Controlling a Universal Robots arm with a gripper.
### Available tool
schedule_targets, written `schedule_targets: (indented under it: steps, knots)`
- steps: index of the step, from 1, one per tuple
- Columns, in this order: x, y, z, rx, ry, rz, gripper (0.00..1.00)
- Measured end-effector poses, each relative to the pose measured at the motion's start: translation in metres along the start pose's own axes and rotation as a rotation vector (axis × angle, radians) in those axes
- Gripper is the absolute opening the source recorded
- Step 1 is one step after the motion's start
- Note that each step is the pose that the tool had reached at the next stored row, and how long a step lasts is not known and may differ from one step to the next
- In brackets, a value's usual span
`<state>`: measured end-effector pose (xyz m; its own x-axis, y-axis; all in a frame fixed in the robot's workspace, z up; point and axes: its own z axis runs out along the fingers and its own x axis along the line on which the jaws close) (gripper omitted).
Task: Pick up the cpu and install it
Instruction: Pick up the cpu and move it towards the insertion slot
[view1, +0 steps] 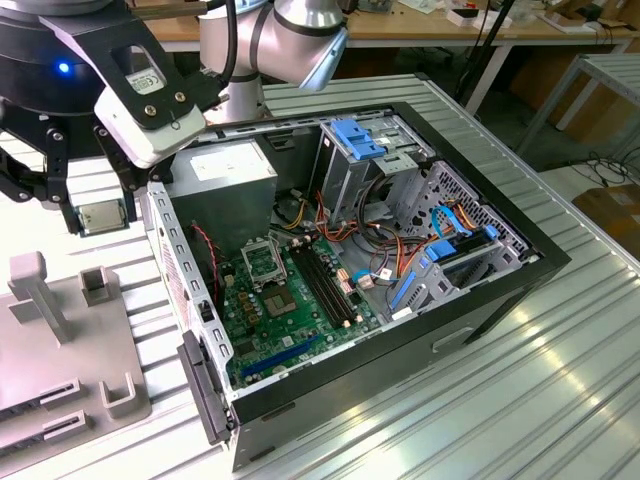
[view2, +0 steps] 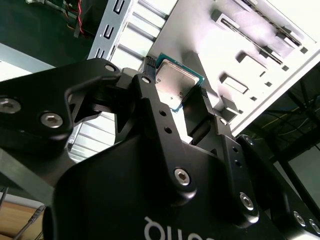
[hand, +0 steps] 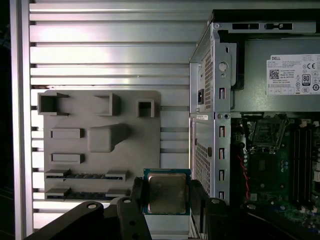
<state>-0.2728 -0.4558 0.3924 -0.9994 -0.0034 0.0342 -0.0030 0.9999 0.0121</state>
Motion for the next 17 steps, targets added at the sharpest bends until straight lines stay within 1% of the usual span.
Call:
schedule_targets:
  steps: [9,17]
  knots:
    - [-0.0072,0.0000,-0.0003,0.0001,0.0000,0.000,0.47]
    - [-0.0116,0.0000,-0.0004,0.0000,0.0001,0.000,0.47]
